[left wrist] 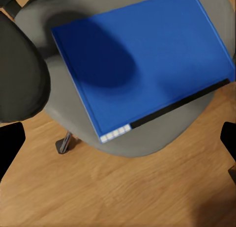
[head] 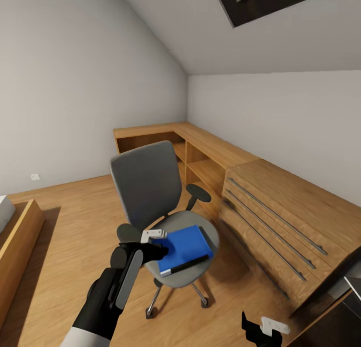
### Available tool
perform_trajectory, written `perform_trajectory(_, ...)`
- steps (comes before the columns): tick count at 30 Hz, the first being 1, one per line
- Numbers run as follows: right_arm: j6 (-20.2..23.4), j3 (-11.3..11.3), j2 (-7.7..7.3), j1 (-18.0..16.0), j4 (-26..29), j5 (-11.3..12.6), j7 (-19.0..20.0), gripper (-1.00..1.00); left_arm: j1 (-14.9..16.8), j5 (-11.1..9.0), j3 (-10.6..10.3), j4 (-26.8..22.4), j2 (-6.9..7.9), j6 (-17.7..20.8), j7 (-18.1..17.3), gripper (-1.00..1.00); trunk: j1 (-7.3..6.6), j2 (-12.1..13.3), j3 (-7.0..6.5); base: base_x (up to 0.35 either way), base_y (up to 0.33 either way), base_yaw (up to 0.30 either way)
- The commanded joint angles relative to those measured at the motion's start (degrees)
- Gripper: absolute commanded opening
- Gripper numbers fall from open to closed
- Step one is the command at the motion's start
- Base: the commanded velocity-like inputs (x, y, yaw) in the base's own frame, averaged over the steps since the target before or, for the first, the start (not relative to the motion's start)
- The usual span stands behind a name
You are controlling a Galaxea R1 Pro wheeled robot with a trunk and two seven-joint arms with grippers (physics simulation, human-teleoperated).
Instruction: In the bedroom, organize the workspace by keeping the computer under the desk, ensuring the monitor is on the desk, placing the keyboard on the desk next to the monitor, placing the mouse on the desk next to the keyboard, moving the folder from the swivel chair onto the desk next to the mouse, stacking the notebook on top of the folder with the pen on top of the notebook, and positioning the swivel chair next to the desk.
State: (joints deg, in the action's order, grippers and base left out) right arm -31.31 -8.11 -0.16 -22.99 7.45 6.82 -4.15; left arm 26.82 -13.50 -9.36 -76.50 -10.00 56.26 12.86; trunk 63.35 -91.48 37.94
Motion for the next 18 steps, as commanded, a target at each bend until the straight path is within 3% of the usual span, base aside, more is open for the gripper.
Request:
perform_trajectory(1,-0.2,0.2,-0.01,0.0,-0.1,0.6,0.1,1.00,0.0,-0.6,-0.1,-0.4,0.00,0.2,0.6,1.00,0.00,0.0,0.05,0.000,0.000,0.000)
perform_trajectory(5,-0.2,0.2,-0.01,0.0,-0.2,0.6,0.1,1.00,0.0,-0.4,0.0,-1.7,0.00,0.3,0.7,1.00,0.00,0.0,0.05,0.096,0.000,0.000)
perform_trajectory(18,-0.3,0.2,-0.01,0.0,-0.3,0.6,0.1,1.00,-0.1,-0.5,0.0,-2.2,0.00,0.3,0.7,1.00,0.00,0.0,0.05,0.251,-0.021,0.000)
